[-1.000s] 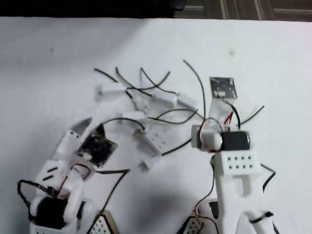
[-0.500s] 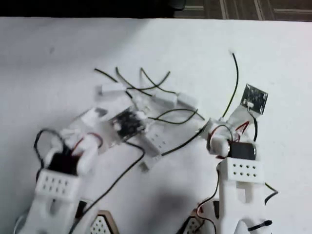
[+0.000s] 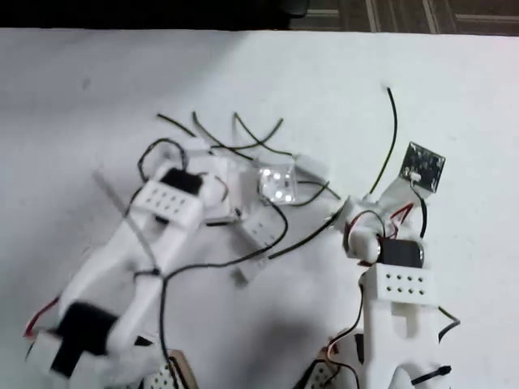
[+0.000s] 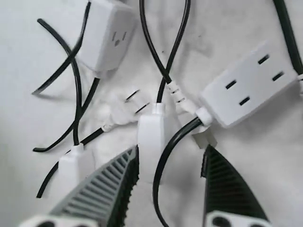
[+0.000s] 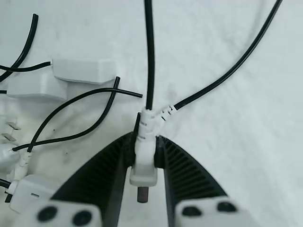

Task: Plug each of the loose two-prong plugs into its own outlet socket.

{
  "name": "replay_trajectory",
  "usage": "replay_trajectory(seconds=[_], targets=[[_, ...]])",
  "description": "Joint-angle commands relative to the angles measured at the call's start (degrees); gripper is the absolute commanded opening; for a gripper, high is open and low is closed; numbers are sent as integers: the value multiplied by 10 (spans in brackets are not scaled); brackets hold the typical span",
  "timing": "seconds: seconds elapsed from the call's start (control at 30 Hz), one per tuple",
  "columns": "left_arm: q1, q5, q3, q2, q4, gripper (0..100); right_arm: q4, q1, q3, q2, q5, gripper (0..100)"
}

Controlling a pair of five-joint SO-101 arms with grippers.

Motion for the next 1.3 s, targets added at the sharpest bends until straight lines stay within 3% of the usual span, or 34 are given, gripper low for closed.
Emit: replay_trajectory(seconds=[0.0,0.1,0.3,0.57,0.8,1.07,1.27], targets=[[2,-7,-60,58,-10,225,-8,8,-4,-12,-1,18],[2,-6,-85,102,-10,204,-8,8,-4,-12,-1,18],[7,-7,-96,161,-42,14,-7,8,-3,-12,0,18],[1,8,-81,84,40,20,4,8,-3,-16,0,18],[-10,41,43,-94,43,20,7,8,-3,-16,0,18],[-104,41,204,-275,43,20,7,8,-3,-16,0,18],[-203,45,282,-332,43,20,7,5,-3,-15,0,18]])
